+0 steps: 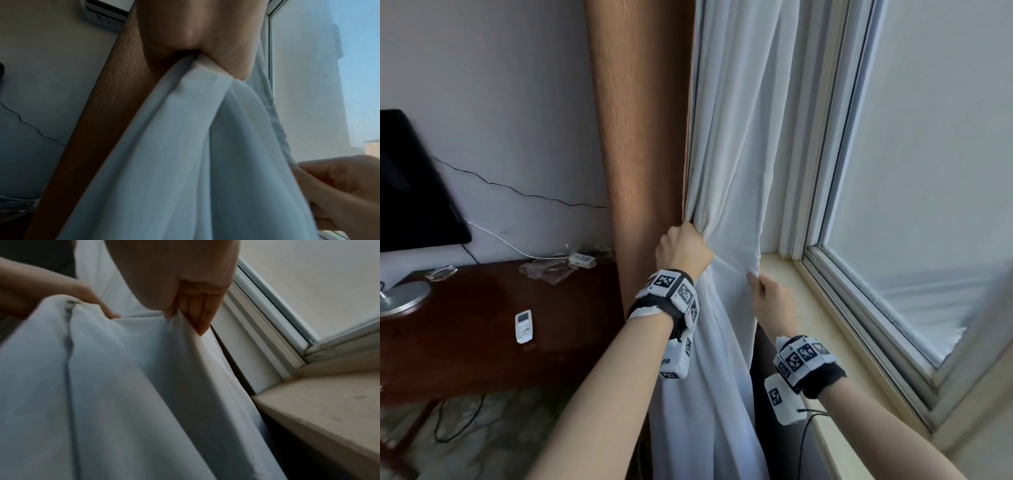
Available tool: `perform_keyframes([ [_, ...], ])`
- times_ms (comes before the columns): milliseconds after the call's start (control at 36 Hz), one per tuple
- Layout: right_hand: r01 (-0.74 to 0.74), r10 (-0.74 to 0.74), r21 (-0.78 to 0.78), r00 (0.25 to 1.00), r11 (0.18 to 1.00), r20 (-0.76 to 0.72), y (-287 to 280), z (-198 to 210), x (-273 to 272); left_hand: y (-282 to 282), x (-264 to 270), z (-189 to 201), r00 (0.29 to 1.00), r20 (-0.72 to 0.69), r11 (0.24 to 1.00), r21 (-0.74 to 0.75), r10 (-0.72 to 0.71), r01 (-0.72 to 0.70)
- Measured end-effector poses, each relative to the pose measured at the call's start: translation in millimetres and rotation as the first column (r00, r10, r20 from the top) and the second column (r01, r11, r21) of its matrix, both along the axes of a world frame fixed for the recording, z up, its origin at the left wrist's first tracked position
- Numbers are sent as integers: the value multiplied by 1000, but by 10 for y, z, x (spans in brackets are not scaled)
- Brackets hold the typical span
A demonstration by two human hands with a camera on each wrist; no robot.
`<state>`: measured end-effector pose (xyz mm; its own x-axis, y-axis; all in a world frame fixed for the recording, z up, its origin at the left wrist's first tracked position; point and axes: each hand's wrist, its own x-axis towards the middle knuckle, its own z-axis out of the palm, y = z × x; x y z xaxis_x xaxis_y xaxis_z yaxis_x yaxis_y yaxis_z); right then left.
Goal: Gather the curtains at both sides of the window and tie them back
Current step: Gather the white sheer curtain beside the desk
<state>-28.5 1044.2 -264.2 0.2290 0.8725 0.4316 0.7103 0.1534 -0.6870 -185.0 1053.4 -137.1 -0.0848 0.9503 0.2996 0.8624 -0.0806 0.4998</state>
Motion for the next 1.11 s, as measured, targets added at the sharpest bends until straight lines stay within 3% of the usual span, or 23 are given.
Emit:
perform_keyframes([
  [111,58,-57,0,992,998,113,-140,11,36,7,48,-8,1000,10,1000,14,9,-9],
  [222,87,-110,150,983,985,150,-285,48,89,15,50,2,1000,26,1000,2,5,-5],
  [278,58,-99,269,985,961,142,-422,117,8,20,40,5,999,47,1000,-6,1,0],
  [333,-65,3,326,983,943,186,-535,137,-145,48,34,3,995,94,999,-33,-28,31],
  [500,-426,390,217,901,879,188,-535,-25,-503,54,43,51,965,226,978,-126,-135,166],
  [639,-457,425,213,887,864,179,-352,-40,-655,-1,37,62,957,228,964,-156,-178,217],
  [694,-479,446,243,877,843,180,-314,7,-702,3,24,84,950,269,969,-145,-156,201],
  [833,-481,438,153,865,863,245,-255,-21,-768,-47,3,117,896,418,948,-196,-152,253],
  [889,-505,455,158,849,849,268,-258,0,-762,-66,14,114,907,393,954,-181,-153,240],
  [944,-541,482,168,826,824,291,-284,30,-727,-71,12,103,952,279,970,-168,-126,178],
  [1028,-628,612,86,775,773,160,-304,57,-577,-57,-26,81,989,110,984,-136,-102,117],
  [1083,-644,647,58,761,762,-50,-280,113,-422,-39,-75,75,990,89,982,-149,-105,118],
  [1111,-600,603,77,778,796,-177,-235,141,-344,-19,-105,71,991,87,981,-155,-106,119],
])
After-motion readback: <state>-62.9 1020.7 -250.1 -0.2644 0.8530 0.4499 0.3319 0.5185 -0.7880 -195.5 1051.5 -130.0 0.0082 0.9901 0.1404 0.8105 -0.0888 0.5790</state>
